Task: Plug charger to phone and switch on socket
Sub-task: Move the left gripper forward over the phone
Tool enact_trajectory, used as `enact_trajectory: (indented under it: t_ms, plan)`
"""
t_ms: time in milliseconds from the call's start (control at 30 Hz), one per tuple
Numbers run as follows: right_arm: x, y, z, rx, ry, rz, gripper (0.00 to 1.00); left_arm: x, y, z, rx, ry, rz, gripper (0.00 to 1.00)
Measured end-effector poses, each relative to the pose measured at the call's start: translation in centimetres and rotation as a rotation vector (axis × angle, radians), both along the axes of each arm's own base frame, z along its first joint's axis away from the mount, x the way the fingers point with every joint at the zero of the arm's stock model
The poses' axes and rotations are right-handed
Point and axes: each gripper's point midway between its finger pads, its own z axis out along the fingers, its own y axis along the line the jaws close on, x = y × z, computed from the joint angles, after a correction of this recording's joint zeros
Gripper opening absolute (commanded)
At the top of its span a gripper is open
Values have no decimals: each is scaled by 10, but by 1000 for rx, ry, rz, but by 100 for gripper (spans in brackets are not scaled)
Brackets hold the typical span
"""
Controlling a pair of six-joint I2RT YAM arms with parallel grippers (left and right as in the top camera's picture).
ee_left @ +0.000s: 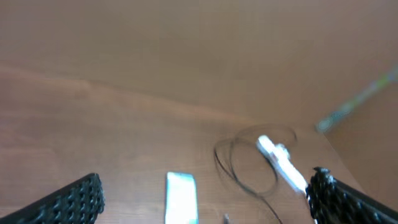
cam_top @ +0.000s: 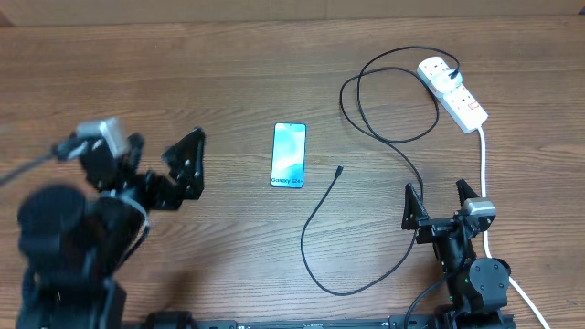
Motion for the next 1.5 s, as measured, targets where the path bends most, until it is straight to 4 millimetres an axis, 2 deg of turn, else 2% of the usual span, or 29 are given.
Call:
enact_trajectory:
  t_ms: [133,233,500,767,867,1100,1233,1367,1500]
  plan:
    - [0,0,0,0,0,0,100,14,-21,-4,-26,48,-131,100]
    - [0,0,0,0,0,0,100,21,-30,-14,-47,91,-184,100]
    - [0,0,0,0,0,0,100,23,-48,-36,-35,254,-228,100]
    - [0,0,0,0,1,0,100,24,-70,-40,211,465,-174,100]
    - [0,0,0,0,0,0,100,36,-79,-42,326,487,-138,100]
    - [0,0,0,0,0,0,100,39,-107,-65,357,556,-217,100]
    - [0,0,0,0,0,0,100,42,-116,-77,335,609,-232,100]
    - [0,0,0,0,0,0,100,37,-121,-88,317,675,-253,100]
    - [0,0,0,0,0,0,100,35,-124,-108,317,771,-253,100]
